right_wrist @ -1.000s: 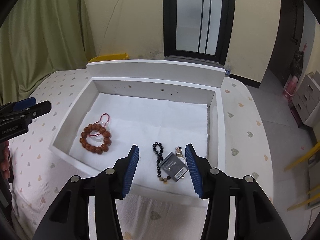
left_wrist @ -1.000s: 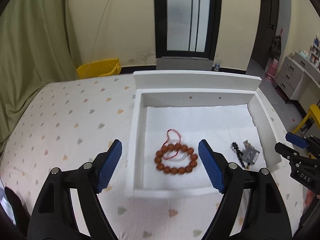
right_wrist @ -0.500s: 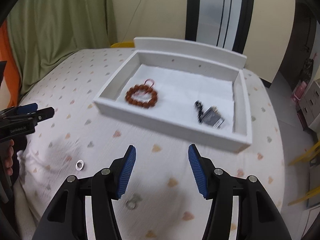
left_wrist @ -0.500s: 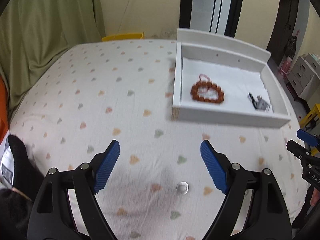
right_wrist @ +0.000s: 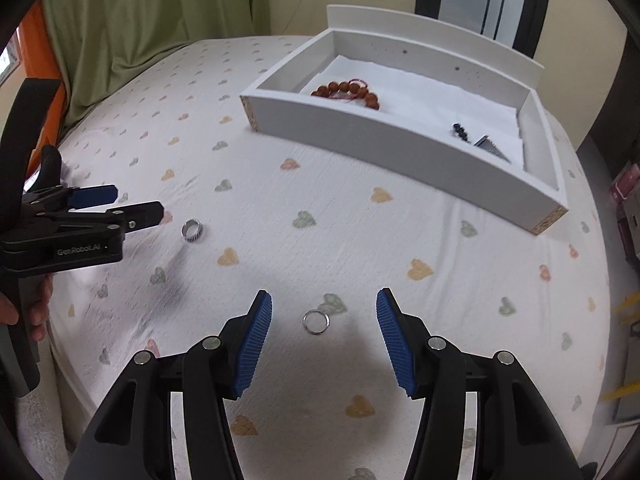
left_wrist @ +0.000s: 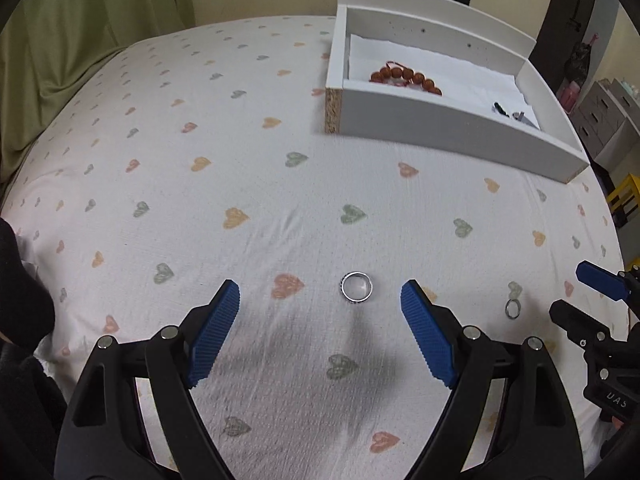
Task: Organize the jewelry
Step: 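Move both tools back toward the two silver rings on the sheet, then grasp the wide silver ring with left tool while right tool grasps thin ring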
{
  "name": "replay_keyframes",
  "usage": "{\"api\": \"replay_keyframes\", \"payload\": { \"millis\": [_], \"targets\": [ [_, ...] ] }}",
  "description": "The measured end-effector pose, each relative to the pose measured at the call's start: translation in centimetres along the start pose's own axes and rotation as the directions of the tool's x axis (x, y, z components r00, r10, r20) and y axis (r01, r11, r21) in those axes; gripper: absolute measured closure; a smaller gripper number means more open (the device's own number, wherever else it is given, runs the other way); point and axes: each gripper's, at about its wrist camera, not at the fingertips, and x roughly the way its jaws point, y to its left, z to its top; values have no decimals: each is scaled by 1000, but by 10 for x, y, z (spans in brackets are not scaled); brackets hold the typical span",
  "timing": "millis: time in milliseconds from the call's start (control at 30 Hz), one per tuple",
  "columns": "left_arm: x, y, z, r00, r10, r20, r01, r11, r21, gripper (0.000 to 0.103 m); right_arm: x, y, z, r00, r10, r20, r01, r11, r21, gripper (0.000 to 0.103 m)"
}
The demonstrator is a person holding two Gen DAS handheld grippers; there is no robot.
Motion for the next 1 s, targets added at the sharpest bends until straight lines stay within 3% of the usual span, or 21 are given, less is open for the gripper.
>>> {"api": "replay_keyframes", "payload": {
  "millis": [233,433,733,833,900,1000],
  "targets": [
    [31,-10,-7,999,-38,-34,39,999,29,23,37,5,-7,998,34,-62,-36,999,-35,56],
    [49,-15,-13,996,-71,-59,73,997,25,23,60,2,-15,995,48,-93,-50,998,-25,58],
    [52,-9,-13,993,-117,-16,117,993,-20,23,65,-1,-15,996,63,-66,-64,998,-21,62],
    [51,-13,-17,995,-100,-6,100,995,8,24,64,-2,-16,996,61,-58,-62,998,-10,65],
    [50,-12,-19,994,-106,2,106,994,2,26,63,-5,-17,997,60,-55,-60,998,3,68],
    [47,-4,-20,994,-107,14,108,994,-34,38,62,-13,-19,996,71,-53,-69,997,48,79]
  ]
}}
